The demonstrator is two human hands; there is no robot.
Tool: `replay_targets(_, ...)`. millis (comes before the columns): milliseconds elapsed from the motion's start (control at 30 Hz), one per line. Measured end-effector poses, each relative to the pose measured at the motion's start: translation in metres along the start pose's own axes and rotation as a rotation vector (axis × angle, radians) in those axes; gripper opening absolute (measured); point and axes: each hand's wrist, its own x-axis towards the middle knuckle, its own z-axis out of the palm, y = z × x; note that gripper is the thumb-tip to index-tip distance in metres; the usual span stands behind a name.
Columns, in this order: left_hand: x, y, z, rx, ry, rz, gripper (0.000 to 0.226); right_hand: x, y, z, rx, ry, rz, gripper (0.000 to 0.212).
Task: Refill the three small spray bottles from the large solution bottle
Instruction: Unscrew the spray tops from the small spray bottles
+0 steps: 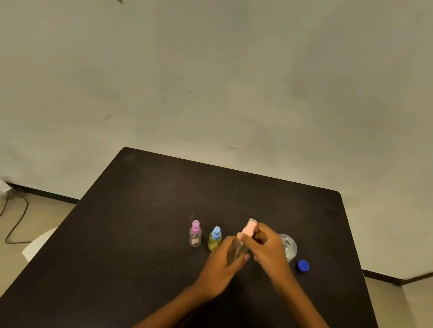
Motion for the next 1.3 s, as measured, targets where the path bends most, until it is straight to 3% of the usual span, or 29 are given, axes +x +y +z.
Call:
replay_targets(167, -0.007, 0.038, -0.001, 0.040, -0.011, 0.101, 0.026, 0.000, -0.032, -0.010, -0.043, 0.052, -0.016, 0.033)
replay_targets(267, -0.006, 0.056, -0.007, 0.002, -0.004, 0.067, 0.026, 0.001, -0.043, -0.012, 0.063, -0.045, -0.013, 0.036)
replay_targets(400, -0.011, 0.082, -0.019, -0.236, -0.274, 0.008, 0.011, -0.005, -0.057, -0.023, 0.202, -0.218, -0.088, 0.038)
replay_targets(567, -0.018, 0.096, -0.029, -0.702, -0.551, -0.235, 0.018, -0.007, -0.075, -0.031, 0.214, -0.312, -0.155, 0.039)
replay_targets(633, -0.020, 0.099, -0.024, -0.692, -0.439, -0.222, 0.025, -0.005, -0.078, -0.033, 0.194, -0.283, -0.175, 0.035)
replay_targets(767, -0.015, 0.098, -0.018, -0.469, -0.035, -0.127, 0.049, -0.001, -0.071, -0.030, 0.164, -0.125, -0.162, 0.030)
replay_targets(867, -0.019, 0.097, -0.018, -0.318, -0.027, -0.128, 0.045, 0.000, -0.065, -0.025, 0.142, -0.047, -0.113, 0.030)
replay_targets(1100, -0.020, 0.098, -0.018, -0.427, -0.065, -0.174, 0.044, -0.007, -0.069, -0.029, 0.184, -0.219, -0.096, 0.036)
replay_targets(1300, -0.023, 0.100, -0.016, -0.454, -0.048, -0.162, 0.057, -0.001, -0.085, -0.051, 0.141, -0.124, -0.256, 0.049)
